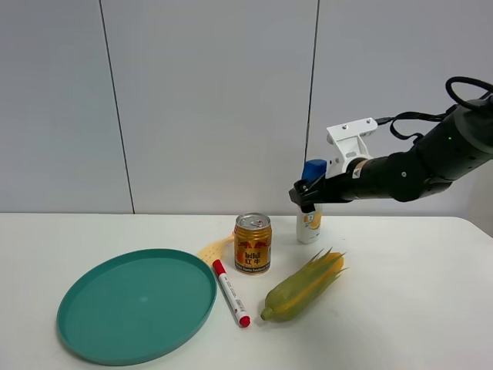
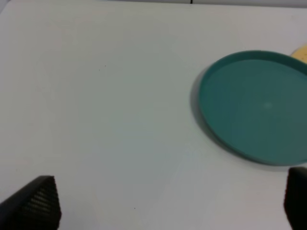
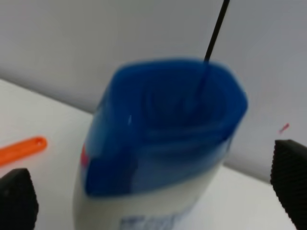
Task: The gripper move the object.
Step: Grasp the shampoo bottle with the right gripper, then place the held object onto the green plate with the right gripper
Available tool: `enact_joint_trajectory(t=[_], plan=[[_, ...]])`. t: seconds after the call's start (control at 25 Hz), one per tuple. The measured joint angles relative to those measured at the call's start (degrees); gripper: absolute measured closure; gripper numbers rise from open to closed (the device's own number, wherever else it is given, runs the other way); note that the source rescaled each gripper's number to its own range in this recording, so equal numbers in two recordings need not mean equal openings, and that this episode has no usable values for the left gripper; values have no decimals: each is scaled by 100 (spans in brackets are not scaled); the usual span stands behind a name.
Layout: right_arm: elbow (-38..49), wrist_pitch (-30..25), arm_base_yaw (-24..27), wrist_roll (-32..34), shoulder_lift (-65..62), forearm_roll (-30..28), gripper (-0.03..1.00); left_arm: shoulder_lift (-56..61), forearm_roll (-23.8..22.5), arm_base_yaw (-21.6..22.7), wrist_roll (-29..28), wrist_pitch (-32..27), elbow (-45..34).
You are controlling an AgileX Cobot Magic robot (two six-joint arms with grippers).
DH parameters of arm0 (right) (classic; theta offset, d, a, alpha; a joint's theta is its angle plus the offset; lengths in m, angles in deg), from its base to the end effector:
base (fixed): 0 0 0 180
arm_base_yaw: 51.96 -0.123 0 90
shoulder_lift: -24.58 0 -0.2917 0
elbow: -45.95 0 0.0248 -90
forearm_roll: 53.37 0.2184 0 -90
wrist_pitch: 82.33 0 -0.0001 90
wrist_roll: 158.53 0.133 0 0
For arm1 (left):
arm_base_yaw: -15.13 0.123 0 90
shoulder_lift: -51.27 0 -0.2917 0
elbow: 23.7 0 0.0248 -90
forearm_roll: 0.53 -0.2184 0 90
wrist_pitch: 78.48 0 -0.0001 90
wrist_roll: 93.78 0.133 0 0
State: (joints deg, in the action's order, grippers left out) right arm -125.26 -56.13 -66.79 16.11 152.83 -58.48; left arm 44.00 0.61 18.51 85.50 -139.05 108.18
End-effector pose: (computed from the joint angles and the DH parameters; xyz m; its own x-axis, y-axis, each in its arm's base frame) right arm 0.4546 0.1258 0.1616 -0.2898 -0.2553 -0.9224 -0.3465 0.9264 -0.1475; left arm -0.0040 -0.0025 0.2461 -0.4358 -0.0481 -0.8987 -0.0531 0.9982 -0.0277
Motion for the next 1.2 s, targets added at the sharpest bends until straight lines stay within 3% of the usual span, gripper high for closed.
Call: enact_joint_trajectory(t=[0.48, 0.56, 0.76, 0.8, 1.2], plan=[[-230, -222, 0, 0, 402, -22, -1, 0, 0, 0, 0, 0, 0], [-239, -222, 0, 0, 409, -22, 13, 0, 0, 0, 0, 0, 0], [-239, -222, -5, 0, 409, -43, 87, 0, 0, 0, 0, 0, 0], [-239, -222, -5, 25, 409, -43, 94, 0, 0, 0, 0, 0, 0], [-239, -222, -5, 255, 409, -43, 96, 0, 0, 0, 0, 0, 0]])
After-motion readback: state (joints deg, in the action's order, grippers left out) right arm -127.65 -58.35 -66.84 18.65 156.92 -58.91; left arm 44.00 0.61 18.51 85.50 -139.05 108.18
